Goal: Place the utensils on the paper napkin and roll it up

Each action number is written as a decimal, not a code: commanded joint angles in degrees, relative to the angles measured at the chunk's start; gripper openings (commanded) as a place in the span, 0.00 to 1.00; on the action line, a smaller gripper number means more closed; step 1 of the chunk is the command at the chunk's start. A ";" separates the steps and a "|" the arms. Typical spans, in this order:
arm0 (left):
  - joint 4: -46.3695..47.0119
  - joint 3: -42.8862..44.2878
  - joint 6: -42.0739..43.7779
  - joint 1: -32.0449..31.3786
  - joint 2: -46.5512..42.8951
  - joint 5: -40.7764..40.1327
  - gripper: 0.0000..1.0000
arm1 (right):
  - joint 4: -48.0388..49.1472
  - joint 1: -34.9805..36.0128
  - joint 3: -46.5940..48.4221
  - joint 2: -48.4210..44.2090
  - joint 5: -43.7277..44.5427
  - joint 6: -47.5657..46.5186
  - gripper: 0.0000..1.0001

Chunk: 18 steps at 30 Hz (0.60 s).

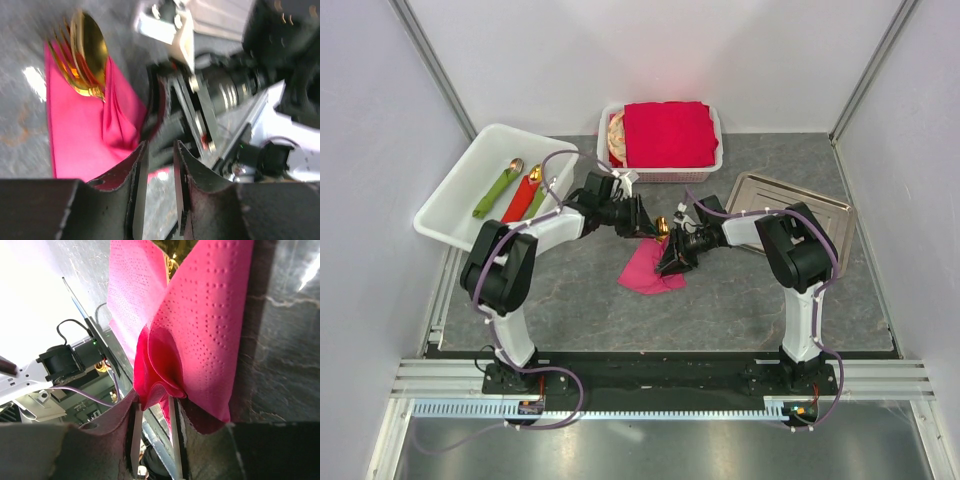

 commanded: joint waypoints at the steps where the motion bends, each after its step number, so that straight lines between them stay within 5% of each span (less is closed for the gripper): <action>1: -5.84 6.93 1.50 -1.49 4.20 -5.47 0.34 | -0.82 0.40 -0.12 1.10 6.90 -3.59 0.37; 7: -9.62 11.77 3.87 -3.33 8.42 -8.91 0.32 | -0.65 0.40 0.32 0.31 7.34 -4.56 0.52; 18: -9.97 15.73 3.88 -5.44 13.61 -5.13 0.25 | 0.50 0.40 -0.12 -0.13 7.78 -5.00 0.42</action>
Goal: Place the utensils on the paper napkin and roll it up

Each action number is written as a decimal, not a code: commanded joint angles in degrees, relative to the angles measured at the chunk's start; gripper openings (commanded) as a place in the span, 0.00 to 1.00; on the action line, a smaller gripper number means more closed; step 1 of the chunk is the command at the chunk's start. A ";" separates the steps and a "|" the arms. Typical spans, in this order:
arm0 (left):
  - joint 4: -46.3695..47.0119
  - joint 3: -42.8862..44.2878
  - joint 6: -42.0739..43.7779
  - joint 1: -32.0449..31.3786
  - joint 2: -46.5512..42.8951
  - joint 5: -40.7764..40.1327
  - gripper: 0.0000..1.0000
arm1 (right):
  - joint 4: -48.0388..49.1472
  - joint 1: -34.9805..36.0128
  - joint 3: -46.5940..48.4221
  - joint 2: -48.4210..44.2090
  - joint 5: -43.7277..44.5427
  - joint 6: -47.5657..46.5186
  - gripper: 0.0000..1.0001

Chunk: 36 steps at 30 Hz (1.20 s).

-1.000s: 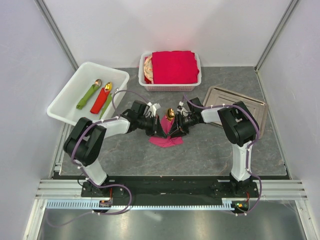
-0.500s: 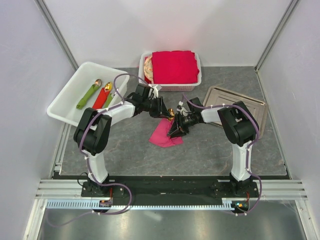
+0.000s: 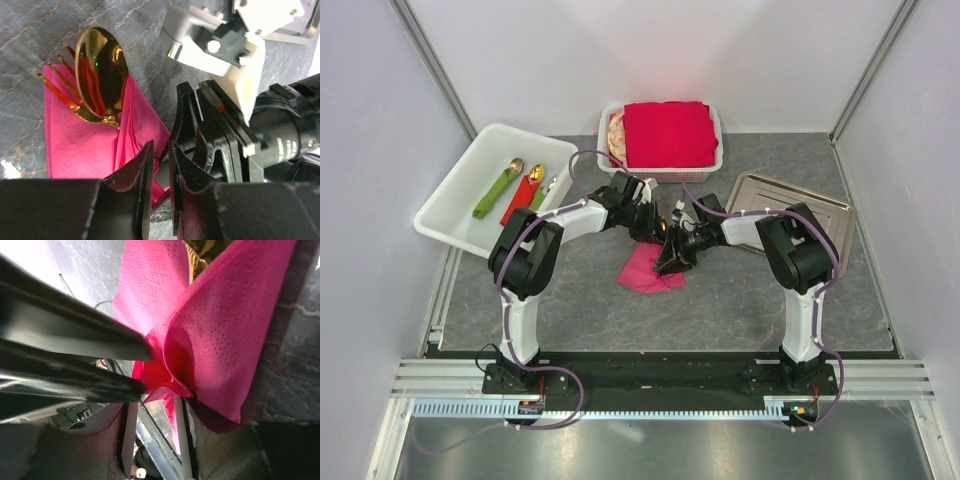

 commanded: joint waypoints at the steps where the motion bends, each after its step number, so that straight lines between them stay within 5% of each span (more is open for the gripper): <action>1: 0.30 3.03 1.80 -0.83 1.65 1.82 0.25 | 0.91 0.21 -0.73 0.46 7.32 -3.27 0.41; 10: -4.35 3.91 4.08 -1.18 3.33 -1.52 0.22 | 1.18 0.12 -0.91 -0.25 6.88 -3.27 0.40; 19: -6.21 2.15 5.93 0.13 1.57 -2.57 0.17 | 1.09 0.21 -0.73 -4.63 5.03 -1.17 0.52; 27: -6.29 1.45 6.64 0.31 1.39 -2.66 0.14 | -2.51 -0.40 0.50 -8.24 2.75 -1.87 0.53; 33: -6.29 1.18 7.08 0.57 0.78 -2.66 0.13 | -4.01 -2.86 0.58 -10.09 3.27 -2.83 0.48; 36: -6.29 1.18 7.16 0.57 0.78 -2.57 0.13 | -4.36 -3.13 0.59 -9.57 5.11 -3.97 0.34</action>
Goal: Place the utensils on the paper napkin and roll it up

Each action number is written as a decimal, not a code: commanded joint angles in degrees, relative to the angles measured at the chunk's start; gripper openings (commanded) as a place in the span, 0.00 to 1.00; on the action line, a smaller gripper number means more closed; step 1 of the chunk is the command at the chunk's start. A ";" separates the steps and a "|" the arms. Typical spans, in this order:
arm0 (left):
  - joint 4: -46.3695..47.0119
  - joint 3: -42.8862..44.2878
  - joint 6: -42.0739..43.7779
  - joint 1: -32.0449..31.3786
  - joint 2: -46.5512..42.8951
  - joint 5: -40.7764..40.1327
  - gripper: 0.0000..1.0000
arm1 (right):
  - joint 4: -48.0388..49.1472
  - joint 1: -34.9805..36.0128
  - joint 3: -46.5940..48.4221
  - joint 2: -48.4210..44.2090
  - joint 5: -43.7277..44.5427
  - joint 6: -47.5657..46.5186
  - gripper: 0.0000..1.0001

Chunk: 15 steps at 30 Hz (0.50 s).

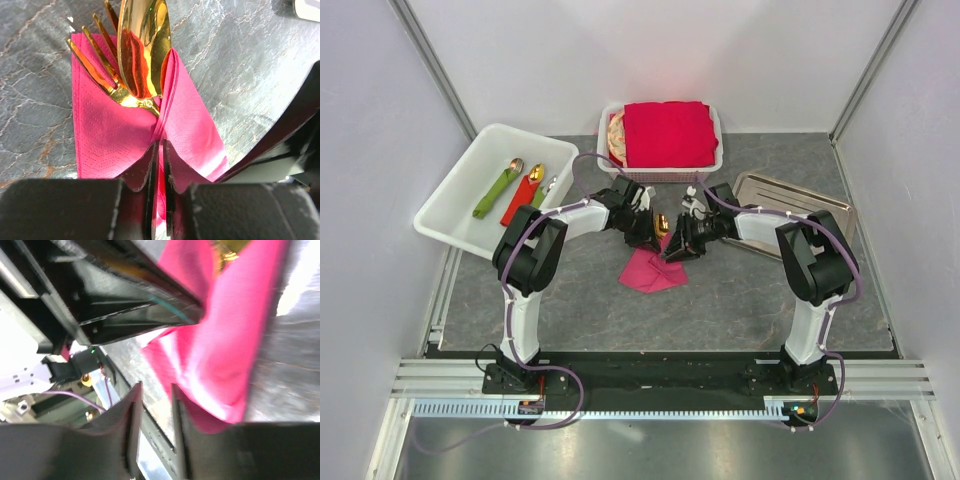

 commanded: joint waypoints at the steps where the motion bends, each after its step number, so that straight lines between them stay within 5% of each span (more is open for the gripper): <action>1: -0.35 -0.15 2.49 0.29 -2.37 -0.72 0.13 | -0.99 -0.79 0.70 -1.33 2.91 -2.18 0.21; 4: -0.35 -0.15 2.66 0.38 -2.46 -0.72 0.13 | -1.52 -0.71 -0.01 -0.45 3.79 -2.88 0.01; 15: 3.16 -2.34 1.17 0.91 -4.56 3.14 0.14 | 2.43 0.00 -4.67 3.06 4.50 -2.80 0.00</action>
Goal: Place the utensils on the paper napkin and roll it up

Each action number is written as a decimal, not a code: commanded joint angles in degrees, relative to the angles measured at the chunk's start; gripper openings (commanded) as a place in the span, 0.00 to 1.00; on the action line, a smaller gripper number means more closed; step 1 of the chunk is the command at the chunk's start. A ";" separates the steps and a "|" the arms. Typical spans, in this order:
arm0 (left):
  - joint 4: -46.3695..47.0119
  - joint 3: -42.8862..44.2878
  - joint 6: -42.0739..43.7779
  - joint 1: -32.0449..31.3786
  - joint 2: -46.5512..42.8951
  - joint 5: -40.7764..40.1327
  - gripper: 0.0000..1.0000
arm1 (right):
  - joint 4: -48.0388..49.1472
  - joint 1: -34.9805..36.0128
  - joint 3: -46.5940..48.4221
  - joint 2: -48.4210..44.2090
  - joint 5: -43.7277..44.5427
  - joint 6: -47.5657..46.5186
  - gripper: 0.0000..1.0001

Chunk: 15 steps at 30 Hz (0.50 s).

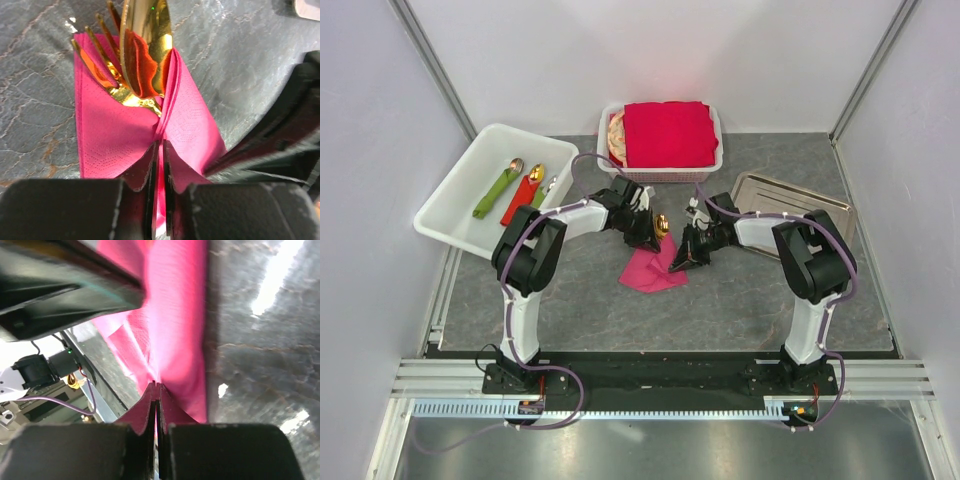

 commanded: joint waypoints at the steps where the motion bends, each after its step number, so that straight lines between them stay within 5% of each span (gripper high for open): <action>1: 4.78 -2.67 0.01 0.64 -6.15 4.21 0.17 | 3.98 0.50 -1.39 2.63 0.61 0.19 0.00; 15: 8.21 -10.85 -4.65 -1.11 -13.47 7.66 0.26 | 6.36 1.64 -3.94 2.99 4.83 4.59 0.00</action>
